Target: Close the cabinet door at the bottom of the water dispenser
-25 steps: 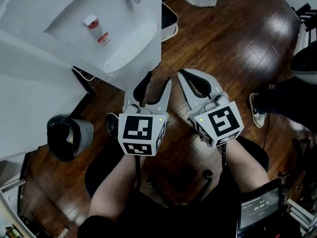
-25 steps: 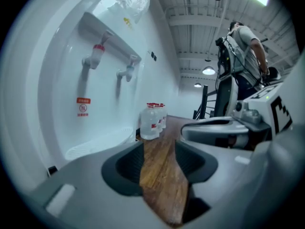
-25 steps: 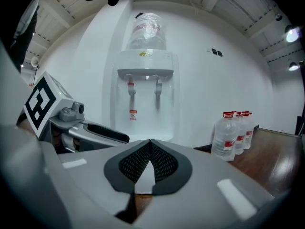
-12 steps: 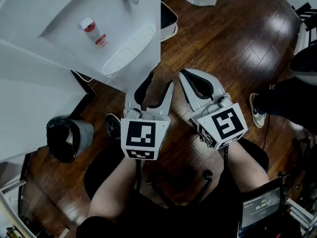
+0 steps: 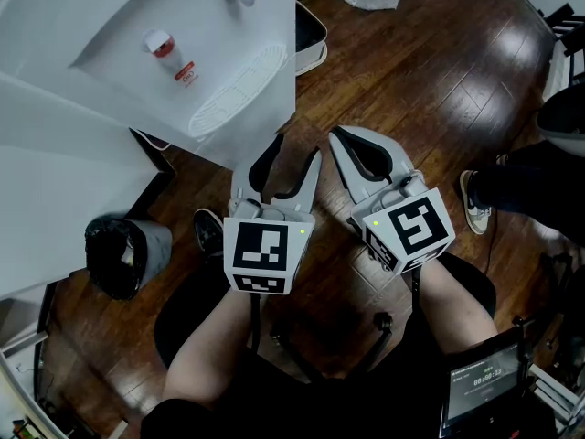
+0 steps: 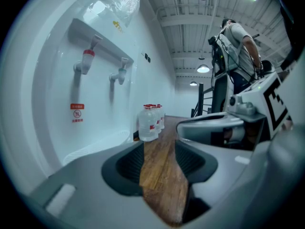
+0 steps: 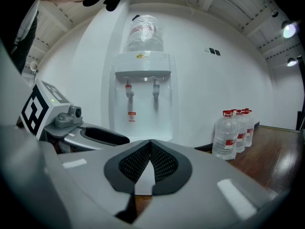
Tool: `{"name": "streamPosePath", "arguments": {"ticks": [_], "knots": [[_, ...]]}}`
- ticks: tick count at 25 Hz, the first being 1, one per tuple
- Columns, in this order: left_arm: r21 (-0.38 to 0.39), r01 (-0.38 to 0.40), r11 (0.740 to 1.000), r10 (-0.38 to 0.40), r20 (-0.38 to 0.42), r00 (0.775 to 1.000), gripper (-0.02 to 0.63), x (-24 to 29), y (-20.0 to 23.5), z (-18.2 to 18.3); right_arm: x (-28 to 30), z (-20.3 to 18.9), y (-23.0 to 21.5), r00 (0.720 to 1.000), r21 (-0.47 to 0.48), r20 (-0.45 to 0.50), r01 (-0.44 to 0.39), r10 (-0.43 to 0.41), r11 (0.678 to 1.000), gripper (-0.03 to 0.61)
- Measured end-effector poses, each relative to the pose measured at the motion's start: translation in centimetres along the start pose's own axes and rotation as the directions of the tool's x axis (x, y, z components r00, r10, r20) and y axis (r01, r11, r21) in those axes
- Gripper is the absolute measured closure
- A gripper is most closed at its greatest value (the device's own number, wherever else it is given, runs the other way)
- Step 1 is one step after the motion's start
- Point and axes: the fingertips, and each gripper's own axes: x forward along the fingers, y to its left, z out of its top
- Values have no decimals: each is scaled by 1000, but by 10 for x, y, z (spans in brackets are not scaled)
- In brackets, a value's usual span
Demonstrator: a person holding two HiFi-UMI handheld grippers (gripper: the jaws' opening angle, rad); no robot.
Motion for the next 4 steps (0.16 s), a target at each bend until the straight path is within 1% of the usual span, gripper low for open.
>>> {"name": "streamPosePath", "arguments": {"ticks": [4], "knots": [[-1, 3, 1000, -3, -3, 1000, 388, 1, -1, -1, 0, -1, -1, 1000, 2, -3, 0, 0, 1000, 574]]}}
